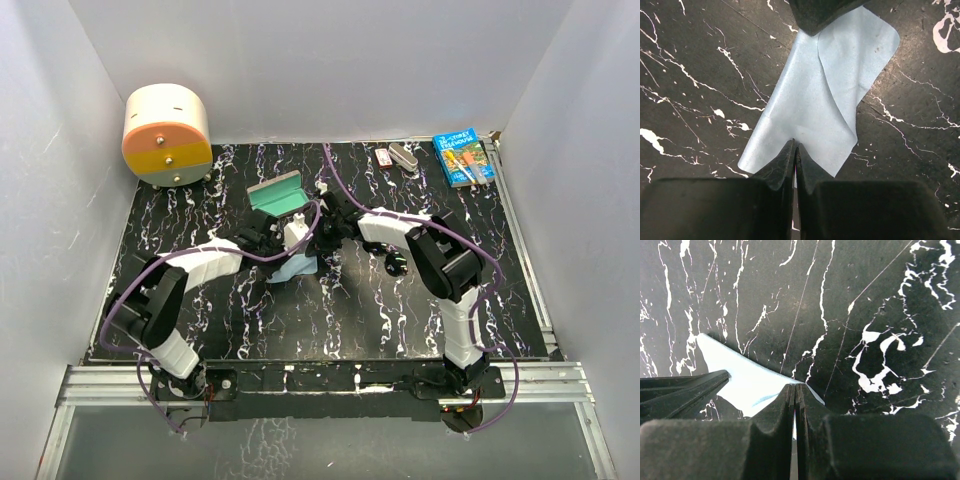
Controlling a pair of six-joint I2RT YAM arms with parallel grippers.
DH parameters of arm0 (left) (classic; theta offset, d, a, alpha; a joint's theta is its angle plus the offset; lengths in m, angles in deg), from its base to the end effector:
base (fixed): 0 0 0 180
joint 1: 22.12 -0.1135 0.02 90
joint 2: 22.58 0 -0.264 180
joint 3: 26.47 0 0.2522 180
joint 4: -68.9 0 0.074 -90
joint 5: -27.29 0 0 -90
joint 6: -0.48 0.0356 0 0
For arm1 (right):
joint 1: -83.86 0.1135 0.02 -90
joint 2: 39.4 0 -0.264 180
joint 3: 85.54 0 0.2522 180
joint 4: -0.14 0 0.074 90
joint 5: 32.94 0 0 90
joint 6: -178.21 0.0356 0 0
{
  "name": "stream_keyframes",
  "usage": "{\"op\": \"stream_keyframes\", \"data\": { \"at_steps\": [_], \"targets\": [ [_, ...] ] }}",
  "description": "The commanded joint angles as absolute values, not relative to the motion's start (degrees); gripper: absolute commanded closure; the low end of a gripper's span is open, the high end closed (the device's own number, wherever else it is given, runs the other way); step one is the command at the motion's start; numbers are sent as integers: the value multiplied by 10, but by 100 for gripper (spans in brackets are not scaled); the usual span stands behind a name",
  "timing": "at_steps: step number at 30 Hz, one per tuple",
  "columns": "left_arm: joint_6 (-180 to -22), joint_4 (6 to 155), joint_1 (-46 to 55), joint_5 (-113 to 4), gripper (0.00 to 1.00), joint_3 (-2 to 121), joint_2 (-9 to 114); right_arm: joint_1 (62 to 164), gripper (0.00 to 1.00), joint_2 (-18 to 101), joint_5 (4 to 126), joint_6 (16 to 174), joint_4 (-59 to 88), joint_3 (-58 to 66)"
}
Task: Organize the sunglasses
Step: Fold the glasses cleaning cloth at the center of the board.
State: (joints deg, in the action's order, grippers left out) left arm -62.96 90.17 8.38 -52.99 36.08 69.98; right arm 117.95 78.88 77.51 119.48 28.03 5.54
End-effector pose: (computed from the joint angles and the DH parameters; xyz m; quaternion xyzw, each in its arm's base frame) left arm 0.2713 -0.1668 0.1660 0.4737 0.8125 -0.0912 0.3274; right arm 0.3498 0.2518 0.1427 -0.0763 0.9372 0.3019 0.1570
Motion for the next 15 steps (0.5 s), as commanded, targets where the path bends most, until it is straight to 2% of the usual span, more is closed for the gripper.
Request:
{"op": "stream_keyframes", "data": {
  "at_steps": [1, 15],
  "targets": [
    [-658, 886, 79, -524, 100, 371, 713, 1172, 92, 773, 709, 1164, 291, 34],
    [-668, 884, 70, -519, 100, 364, 732, 1158, 92, 743, 808, 1157, 240, -2]
  ]
}}
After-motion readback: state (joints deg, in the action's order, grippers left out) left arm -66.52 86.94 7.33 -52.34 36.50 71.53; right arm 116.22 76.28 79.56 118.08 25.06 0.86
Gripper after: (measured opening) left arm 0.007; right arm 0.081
